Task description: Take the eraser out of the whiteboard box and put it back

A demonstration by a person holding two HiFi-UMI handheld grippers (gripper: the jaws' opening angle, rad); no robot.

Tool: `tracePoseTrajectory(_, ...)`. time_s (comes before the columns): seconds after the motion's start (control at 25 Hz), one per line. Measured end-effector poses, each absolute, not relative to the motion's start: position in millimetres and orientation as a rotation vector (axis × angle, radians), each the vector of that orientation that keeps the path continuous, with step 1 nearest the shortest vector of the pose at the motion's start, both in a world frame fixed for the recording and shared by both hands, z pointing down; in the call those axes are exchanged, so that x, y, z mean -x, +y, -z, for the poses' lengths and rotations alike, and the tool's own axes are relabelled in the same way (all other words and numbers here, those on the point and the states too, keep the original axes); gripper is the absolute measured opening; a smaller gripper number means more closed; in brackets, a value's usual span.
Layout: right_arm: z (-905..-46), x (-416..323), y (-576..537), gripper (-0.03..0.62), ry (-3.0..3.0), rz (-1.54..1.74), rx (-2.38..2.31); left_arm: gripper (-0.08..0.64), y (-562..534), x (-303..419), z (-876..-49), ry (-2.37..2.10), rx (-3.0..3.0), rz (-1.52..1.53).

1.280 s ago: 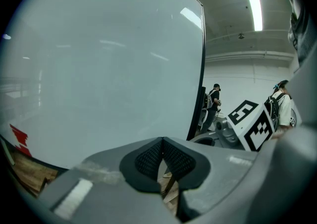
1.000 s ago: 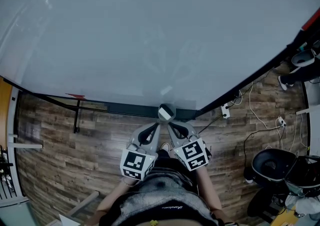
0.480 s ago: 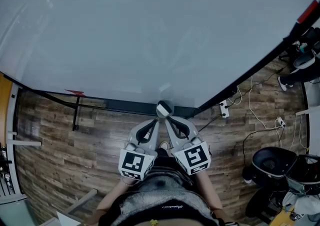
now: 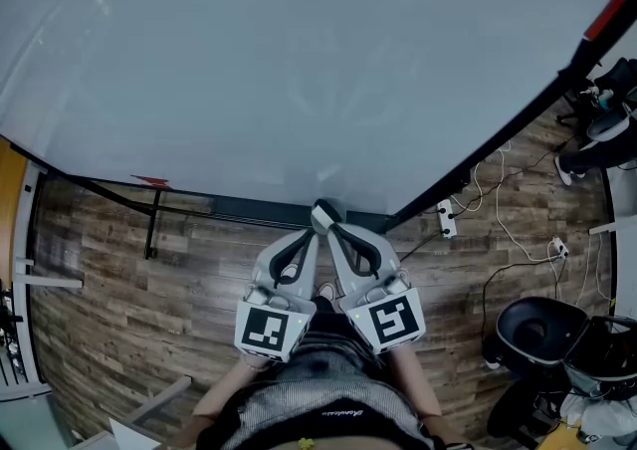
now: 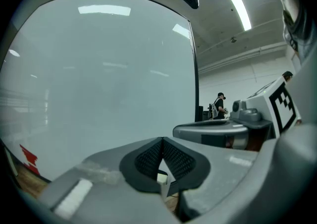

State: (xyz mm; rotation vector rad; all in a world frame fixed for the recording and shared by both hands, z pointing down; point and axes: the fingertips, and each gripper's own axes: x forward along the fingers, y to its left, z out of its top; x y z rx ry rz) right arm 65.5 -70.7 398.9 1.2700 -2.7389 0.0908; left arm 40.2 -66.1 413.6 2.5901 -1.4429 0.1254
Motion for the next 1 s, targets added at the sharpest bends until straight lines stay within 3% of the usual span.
tracePoseTrajectory(1.0,-395.6,-63.5,-65.1,0.000,-2.720,-0.076,-1.251,0.000,-63.1,-40.7,-407.1,-1.464,-2.595,-0.103)
